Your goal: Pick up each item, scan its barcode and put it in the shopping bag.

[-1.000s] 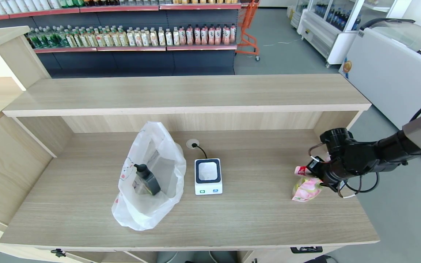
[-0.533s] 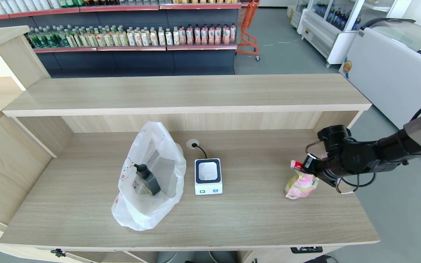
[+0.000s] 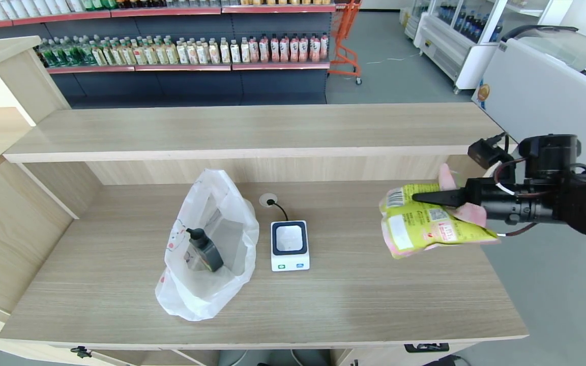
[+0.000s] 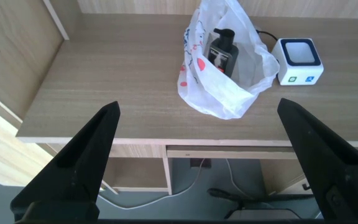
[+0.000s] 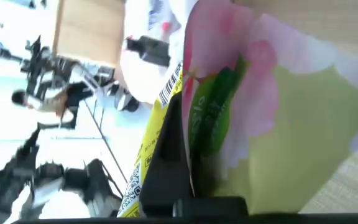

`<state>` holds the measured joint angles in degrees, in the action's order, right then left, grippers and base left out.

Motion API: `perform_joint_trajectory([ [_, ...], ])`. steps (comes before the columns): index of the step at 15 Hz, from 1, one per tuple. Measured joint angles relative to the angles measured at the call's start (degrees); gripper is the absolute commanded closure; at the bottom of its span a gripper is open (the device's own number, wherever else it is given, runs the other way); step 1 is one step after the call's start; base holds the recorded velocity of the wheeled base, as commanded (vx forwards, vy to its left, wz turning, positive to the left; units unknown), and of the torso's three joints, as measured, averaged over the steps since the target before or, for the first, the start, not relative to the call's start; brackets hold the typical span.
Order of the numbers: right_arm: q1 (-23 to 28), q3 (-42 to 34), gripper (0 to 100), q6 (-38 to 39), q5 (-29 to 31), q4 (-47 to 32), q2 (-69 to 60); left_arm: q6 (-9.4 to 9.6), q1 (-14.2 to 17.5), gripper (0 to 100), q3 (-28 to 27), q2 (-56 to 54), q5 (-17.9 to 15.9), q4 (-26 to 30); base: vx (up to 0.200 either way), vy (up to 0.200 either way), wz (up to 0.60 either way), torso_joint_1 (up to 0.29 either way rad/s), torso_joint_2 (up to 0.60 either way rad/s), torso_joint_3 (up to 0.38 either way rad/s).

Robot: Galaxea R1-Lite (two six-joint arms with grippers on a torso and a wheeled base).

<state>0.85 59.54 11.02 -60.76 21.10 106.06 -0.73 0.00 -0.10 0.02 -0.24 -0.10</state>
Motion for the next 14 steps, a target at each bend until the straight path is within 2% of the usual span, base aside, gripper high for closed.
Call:
perform_joint_trajectory([
  [1,0.72,-3.45,100,-6.81,-3.95,1.21,-2.08,0.0,0.0,0,0.0,0.0,-0.02,0.02,0.0,0.0,0.0,0.0,0.0,0.0],
  [4,-0.69,-12.19,100,-19.14,-11.58,2.24,-6.61,-0.05,-0.02,0,0.0,0.0,-0.02,0.02,0.0,0.0,0.0,0.0,0.0,0.0],
  [6,-2.89,-15.58,100,-21.16,-14.73,2.18,-9.62,-0.02,0.0,0,0.0,0.0,-0.02,0.02,0.0,0.0,0.0,0.0,0.0,0.0],
  [10,-8.01,-16.93,100,-21.91,-16.42,2.32,-14.74,-0.02,0.0,0,0.0,0.0,-0.02,0.02,0.0,0.0,0.0,0.0,0.0,0.0],
  [12,-9.89,-18.18,100,-28.64,-16.48,2.43,-16.73,-0.02,0.0,0,0.0,0.0,-0.02,0.02,0.0,0.0,0.0,0.0,0.0,0.0],
  [14,-10.36,-20.74,100,-43.45,-16.46,2.38,-17.42,-0.05,0.0,0,0.0,0.0,0.0,0.02,0.0,0.0,0.0,0.0,0.0,0.0],
])
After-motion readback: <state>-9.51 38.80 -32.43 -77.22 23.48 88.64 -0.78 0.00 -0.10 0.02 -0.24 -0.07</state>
